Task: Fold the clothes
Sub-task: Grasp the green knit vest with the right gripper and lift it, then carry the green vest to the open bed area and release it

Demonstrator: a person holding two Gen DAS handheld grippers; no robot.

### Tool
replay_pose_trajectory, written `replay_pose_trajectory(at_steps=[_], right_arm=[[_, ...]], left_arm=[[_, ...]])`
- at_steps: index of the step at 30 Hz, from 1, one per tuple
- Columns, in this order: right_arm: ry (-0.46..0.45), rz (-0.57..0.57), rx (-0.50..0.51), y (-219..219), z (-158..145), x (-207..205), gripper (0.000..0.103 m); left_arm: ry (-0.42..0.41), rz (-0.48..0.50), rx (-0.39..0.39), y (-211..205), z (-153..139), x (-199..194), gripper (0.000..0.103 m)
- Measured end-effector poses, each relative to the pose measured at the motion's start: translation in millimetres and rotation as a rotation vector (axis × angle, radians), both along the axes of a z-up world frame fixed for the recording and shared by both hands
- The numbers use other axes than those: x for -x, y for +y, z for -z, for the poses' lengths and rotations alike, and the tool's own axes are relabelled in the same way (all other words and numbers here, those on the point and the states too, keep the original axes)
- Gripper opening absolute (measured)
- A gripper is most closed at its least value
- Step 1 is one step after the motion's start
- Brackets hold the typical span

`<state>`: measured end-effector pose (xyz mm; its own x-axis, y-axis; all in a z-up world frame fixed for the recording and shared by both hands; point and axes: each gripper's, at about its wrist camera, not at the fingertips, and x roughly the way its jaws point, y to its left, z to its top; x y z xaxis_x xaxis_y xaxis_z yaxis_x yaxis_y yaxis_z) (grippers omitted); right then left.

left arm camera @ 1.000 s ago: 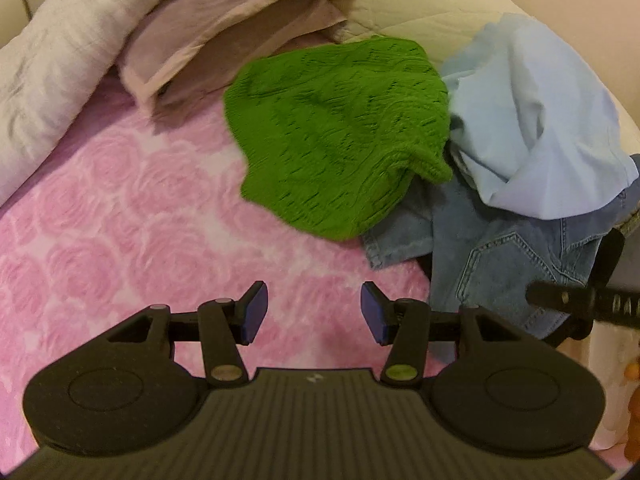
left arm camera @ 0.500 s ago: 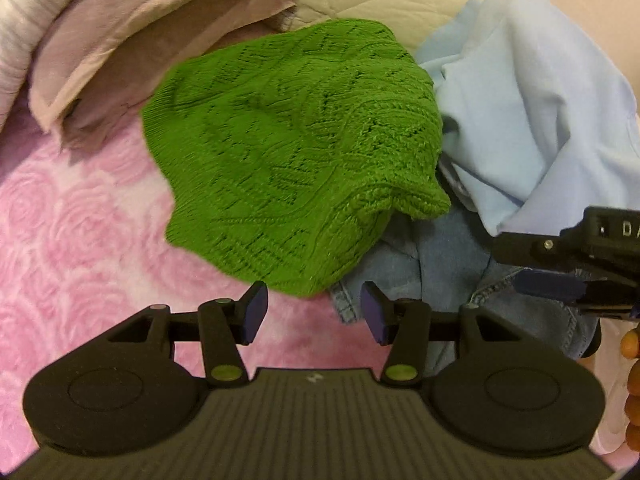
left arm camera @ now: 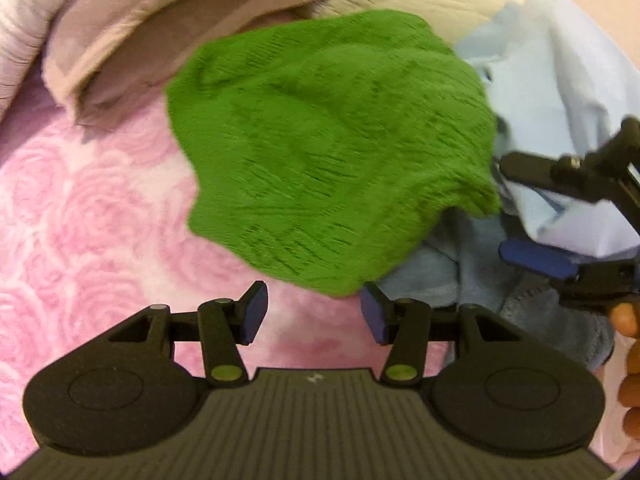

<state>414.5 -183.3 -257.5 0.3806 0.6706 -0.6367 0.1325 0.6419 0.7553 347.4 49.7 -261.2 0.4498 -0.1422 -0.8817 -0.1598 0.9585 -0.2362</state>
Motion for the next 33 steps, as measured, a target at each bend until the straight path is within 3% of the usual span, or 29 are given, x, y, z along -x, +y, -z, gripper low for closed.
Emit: replay_pose_trajectory(at_steps=[1, 4, 5, 6, 7, 8, 13, 18, 22, 27, 33], right_arm=[[0.006, 0.016, -0.016, 5, 4, -2, 0.083], [0.028, 0.084, 0.001, 18, 21, -13, 0.085], [0.043, 0.099, 0.002, 20, 28, -17, 0.084], [0.068, 0.101, 0.010, 23, 34, -21, 0.075], [0.069, 0.090, 0.008, 25, 36, -23, 0.021], [0.058, 0.074, -0.002, 26, 36, -25, 0.009], [-0.257, -0.096, 0.093, 50, -29, -1, 0.007], [-0.458, -0.256, 0.062, 89, -101, 32, 0.007], [-0.536, -0.359, -0.036, 115, -153, 70, 0.007], [-0.610, -0.481, -0.181, 154, -220, 135, 0.007], [-0.631, -0.629, -0.334, 211, -280, 224, 0.007]], left_arm=[[-0.001, -0.014, -0.001, 5, -2, 2, 0.047], [-0.003, -0.056, -0.006, 19, -6, 8, 0.047], [-0.004, -0.070, -0.007, 24, -8, 10, 0.047], [-0.006, -0.082, -0.010, 28, -10, 13, 0.047], [-0.011, -0.086, -0.017, 31, -16, 17, 0.047], [-0.017, -0.092, -0.022, 33, -21, 22, 0.047], [-0.053, -0.148, -0.022, 50, -51, 54, 0.046], [-0.122, -0.213, -0.026, 66, -90, 106, 0.046], [-0.186, -0.295, -0.046, 88, -126, 172, 0.046], [-0.251, -0.462, -0.073, 121, -171, 297, 0.046], [-0.269, -0.652, -0.171, 145, -219, 448, 0.045]])
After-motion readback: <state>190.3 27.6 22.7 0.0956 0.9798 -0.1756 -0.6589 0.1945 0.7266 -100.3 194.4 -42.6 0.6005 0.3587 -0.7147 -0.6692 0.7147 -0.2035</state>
